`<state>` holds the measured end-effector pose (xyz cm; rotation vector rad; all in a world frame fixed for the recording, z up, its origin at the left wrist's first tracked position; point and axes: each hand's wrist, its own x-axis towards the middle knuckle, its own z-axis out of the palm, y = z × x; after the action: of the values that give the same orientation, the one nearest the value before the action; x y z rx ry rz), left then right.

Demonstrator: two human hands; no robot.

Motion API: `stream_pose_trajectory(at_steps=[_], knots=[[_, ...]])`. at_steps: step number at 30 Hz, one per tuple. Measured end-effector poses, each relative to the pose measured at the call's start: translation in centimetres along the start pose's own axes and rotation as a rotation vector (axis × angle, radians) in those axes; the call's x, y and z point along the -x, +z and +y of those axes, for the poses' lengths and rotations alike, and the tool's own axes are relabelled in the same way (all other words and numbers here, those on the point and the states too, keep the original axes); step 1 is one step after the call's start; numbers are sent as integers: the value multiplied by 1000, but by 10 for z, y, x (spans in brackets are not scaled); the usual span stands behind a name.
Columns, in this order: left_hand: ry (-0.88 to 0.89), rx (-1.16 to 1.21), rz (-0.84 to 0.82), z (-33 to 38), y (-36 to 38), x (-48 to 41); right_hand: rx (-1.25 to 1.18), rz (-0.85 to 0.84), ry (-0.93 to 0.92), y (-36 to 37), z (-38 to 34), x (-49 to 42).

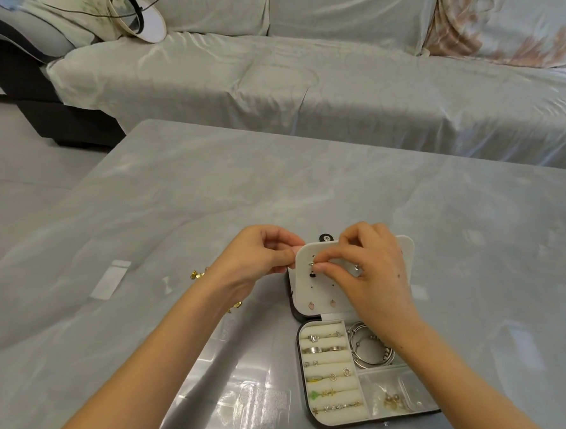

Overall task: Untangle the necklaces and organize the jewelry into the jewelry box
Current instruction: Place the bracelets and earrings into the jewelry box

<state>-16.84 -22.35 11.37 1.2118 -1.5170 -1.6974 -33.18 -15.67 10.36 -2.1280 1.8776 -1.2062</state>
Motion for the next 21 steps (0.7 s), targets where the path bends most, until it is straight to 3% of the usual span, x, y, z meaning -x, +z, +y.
stream_pose_trajectory(at_steps=[11,16,21], knots=[[22,31,-38,-2,-2,1,64,0,7,-2,-3,-6],[39,8,-107,-2,-6,0,208,-29,-38,-13,-7,-14],[-199,307,-332,-3,-5,-3,118,-14,-149,-18,-10,2]])
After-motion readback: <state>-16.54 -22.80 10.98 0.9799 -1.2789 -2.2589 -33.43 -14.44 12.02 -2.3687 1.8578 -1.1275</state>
